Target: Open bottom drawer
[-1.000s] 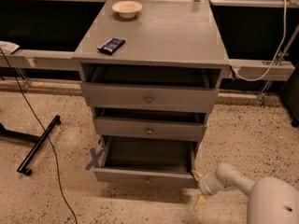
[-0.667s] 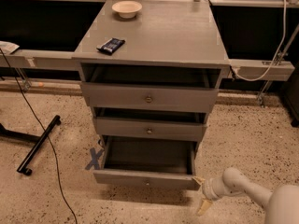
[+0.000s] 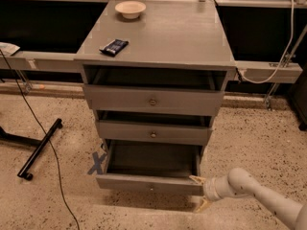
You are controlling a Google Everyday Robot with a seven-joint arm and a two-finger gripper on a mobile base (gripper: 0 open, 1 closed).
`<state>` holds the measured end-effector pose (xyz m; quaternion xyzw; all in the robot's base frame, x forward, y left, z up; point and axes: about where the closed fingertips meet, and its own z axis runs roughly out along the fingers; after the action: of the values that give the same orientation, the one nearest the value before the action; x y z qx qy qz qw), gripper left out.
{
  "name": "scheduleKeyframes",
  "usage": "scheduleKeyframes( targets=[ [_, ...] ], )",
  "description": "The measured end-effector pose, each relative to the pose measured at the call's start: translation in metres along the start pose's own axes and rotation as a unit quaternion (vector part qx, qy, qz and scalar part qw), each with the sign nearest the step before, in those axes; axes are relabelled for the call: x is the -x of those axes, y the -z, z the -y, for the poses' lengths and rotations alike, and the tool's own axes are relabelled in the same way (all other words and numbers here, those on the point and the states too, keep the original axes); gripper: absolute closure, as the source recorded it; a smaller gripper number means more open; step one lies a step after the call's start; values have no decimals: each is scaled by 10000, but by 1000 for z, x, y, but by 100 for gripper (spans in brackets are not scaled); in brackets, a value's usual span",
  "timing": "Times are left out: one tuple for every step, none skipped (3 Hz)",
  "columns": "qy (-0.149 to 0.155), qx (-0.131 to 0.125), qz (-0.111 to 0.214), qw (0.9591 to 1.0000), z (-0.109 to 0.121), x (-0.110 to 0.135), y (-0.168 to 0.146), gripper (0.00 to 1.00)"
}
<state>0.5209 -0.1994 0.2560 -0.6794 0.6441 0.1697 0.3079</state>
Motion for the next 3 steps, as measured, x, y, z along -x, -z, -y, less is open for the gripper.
scheduleKeyframes(
  targets=[
    [438, -75, 93, 9990, 26, 33, -15, 37],
    [796, -95, 63, 9968, 59, 64, -36, 61],
    [1085, -51, -307, 9936, 96, 87, -69, 93]
  ],
)
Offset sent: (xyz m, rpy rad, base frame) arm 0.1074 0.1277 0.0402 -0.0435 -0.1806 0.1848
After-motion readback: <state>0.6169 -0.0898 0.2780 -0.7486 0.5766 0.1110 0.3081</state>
